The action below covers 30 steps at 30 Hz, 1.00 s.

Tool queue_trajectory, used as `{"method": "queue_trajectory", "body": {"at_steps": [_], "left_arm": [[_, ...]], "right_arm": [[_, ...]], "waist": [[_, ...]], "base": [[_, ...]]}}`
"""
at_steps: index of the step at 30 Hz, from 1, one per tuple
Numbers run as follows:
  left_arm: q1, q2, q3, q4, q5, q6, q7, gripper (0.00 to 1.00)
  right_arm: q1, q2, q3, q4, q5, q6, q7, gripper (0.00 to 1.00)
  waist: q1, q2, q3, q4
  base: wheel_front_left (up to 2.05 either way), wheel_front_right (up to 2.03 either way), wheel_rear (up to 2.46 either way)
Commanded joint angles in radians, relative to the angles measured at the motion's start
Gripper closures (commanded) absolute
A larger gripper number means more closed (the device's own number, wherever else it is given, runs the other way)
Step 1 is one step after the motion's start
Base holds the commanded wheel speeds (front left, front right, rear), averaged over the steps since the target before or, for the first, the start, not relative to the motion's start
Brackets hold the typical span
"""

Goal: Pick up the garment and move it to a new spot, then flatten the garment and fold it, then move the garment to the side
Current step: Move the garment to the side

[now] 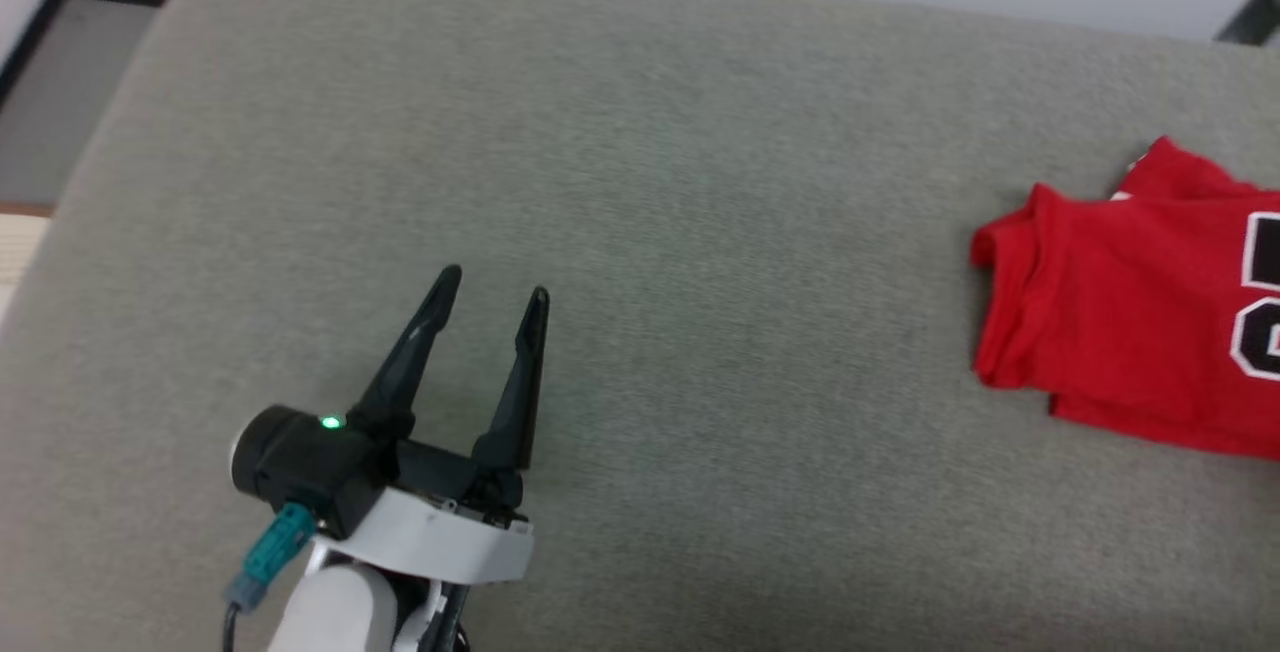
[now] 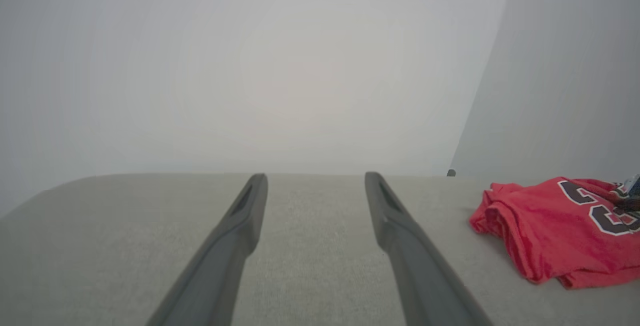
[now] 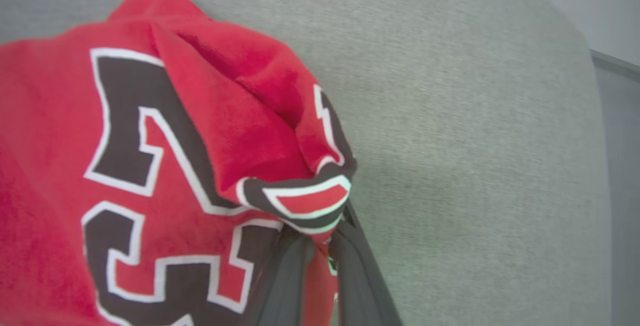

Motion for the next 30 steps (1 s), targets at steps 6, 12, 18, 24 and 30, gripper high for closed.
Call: {"method": "queue_trajectory", "body": {"at_steps": [6,12,18,24,30], "left_arm": [[-0.055,0.029,-0.025,0.008,-0.004,0.000,0.001,0.00],[-0.104,0.056,-0.046,0.019,-0.003,0.000,0.001,0.00],[-0.134,0.080,-0.060,0.025,-0.005,0.000,0.001,0.00],[-0.154,0.095,-0.074,0.029,-0.007,0.000,0.001,0.00],[-0.167,0.104,-0.084,0.034,-0.013,0.000,0.001,0.00]], "right_arm": [[-0.046,-0.045,0.000,0.044,0.029,-0.002,-0.050,1.00],[-0.079,-0.087,0.005,0.073,0.042,-0.002,-0.086,1.00],[-0.101,-0.121,0.006,0.087,0.051,-0.002,-0.104,1.00],[-0.114,-0.164,-0.013,0.094,0.048,-0.002,-0.102,1.00],[-0.120,-0.124,-0.038,0.133,0.036,-0.002,-0.056,1.00]], "waist": [[0.0000,-0.0001,0.095,-0.119],[0.0000,-0.0001,0.151,-0.192],[0.0000,-0.0001,0.191,-0.257],[0.0000,-0.0001,0.217,-0.288],[0.0000,-0.0001,0.233,-0.290]], "base": [[0.00,0.00,0.00],[0.00,0.00,0.00],[0.00,0.00,0.00],[0.00,0.00,0.00],[0.00,0.00,0.00]]}}
